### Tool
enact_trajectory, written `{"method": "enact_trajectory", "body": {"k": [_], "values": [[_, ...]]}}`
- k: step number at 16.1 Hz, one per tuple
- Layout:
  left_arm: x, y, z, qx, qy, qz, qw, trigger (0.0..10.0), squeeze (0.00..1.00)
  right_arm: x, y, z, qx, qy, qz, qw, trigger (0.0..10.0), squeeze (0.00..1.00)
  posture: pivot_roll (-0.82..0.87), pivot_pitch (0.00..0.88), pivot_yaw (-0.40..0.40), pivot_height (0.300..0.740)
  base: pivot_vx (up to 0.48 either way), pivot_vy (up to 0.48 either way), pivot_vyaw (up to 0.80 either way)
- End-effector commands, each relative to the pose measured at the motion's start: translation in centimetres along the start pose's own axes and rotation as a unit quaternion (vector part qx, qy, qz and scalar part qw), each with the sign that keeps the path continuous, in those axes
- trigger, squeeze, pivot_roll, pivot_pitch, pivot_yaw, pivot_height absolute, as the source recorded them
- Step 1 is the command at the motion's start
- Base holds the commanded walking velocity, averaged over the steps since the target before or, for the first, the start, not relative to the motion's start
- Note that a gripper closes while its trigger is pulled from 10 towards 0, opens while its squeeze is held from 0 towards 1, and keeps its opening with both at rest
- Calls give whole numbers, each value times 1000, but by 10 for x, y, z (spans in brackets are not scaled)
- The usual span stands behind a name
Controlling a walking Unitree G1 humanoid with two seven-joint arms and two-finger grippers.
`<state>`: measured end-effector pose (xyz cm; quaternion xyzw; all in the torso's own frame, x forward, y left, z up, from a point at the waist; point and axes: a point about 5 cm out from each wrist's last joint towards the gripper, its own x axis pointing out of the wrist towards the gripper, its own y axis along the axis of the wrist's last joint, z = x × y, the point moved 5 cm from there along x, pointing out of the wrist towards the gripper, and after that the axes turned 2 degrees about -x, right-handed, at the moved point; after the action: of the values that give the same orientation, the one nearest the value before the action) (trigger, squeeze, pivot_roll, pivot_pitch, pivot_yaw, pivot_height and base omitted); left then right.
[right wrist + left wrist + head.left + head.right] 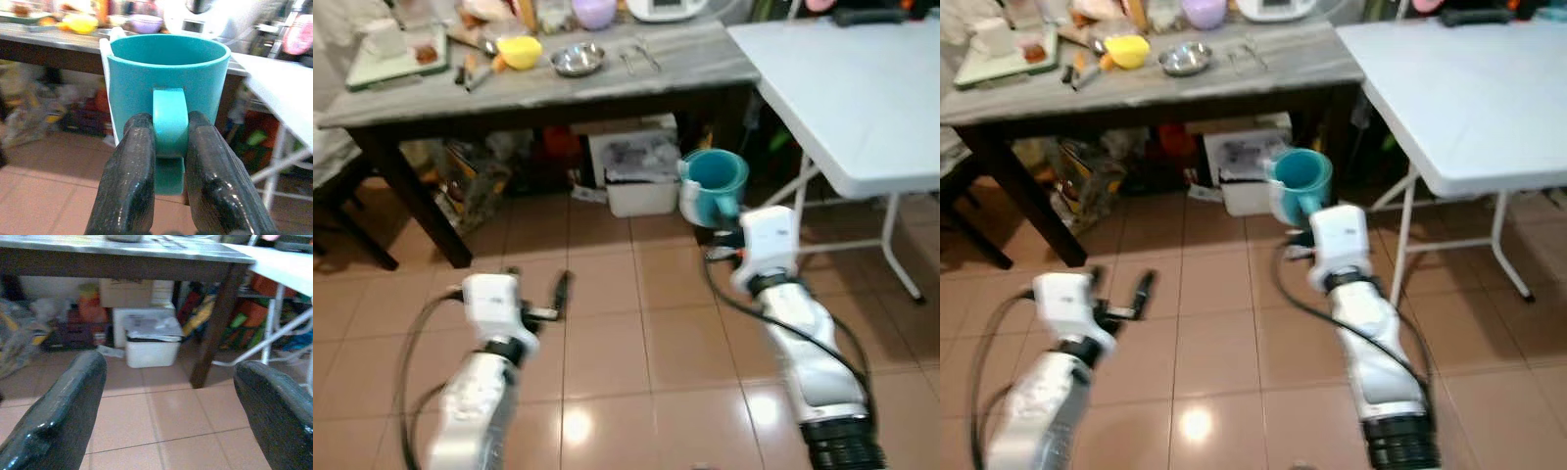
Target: Setting the table
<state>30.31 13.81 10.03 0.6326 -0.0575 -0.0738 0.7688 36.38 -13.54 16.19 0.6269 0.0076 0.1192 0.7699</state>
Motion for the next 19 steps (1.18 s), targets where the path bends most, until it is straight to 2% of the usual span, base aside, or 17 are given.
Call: {"method": "enact_trajectory", "body": {"k": [1,13,19], "values": [[-3,4,-11,11,11,4,1000,10000,0,3,8,-11,7,14,17,1000,10000,0,-148,94,59,740,326,0,0],[1,4,-9,11,17,9,1000,10000,0,1,2,-18,3,28,10,1000,10000,0,-152,93,58,740,334,0,0],[3,4,-5,11,13,11,1000,10000,0,1,1,-17,3,27,8,1000,10000,0,-154,92,62,740,334,0,507]]}}
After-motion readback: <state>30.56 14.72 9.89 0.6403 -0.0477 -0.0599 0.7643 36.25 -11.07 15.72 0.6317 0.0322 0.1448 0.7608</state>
